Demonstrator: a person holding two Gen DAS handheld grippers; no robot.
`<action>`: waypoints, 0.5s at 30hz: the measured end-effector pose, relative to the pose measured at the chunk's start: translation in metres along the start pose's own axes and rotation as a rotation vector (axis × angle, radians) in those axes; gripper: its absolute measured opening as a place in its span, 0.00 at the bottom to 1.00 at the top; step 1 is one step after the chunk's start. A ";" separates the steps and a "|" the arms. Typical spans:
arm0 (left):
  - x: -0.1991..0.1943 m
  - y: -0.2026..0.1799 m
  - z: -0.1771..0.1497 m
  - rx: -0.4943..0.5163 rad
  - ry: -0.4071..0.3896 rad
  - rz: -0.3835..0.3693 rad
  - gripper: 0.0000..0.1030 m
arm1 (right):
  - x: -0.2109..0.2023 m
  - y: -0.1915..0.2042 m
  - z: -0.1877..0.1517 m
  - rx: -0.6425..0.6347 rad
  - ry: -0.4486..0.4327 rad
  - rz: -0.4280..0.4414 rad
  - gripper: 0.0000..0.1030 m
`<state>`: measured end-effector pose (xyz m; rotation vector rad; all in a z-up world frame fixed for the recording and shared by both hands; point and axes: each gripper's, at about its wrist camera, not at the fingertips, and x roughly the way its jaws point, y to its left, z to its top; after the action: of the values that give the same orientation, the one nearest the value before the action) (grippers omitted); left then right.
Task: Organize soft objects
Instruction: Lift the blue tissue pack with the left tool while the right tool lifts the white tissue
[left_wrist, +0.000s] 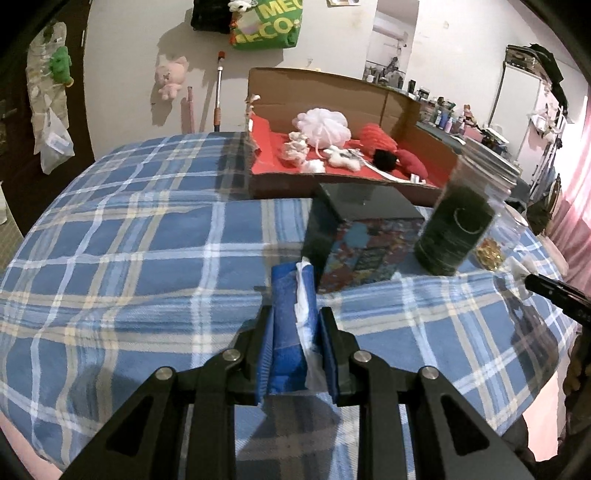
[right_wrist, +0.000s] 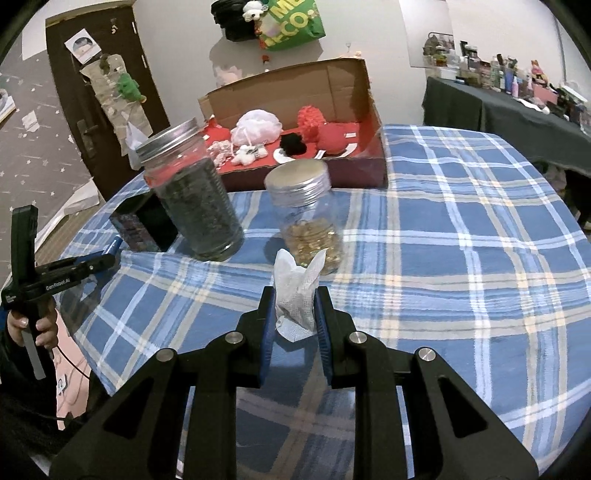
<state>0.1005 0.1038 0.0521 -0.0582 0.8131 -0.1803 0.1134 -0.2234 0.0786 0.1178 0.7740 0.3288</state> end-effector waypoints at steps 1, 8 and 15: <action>0.001 0.002 0.001 -0.002 0.001 0.001 0.25 | 0.000 -0.002 0.001 0.002 0.000 -0.004 0.19; 0.007 0.011 0.014 0.002 0.014 0.007 0.25 | -0.001 -0.018 0.010 0.039 0.009 -0.018 0.19; 0.021 0.020 0.031 0.028 0.031 -0.006 0.25 | 0.003 -0.036 0.027 0.058 0.019 -0.054 0.19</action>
<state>0.1403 0.1186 0.0562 -0.0314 0.8414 -0.1987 0.1430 -0.2555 0.0878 0.1481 0.8042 0.2567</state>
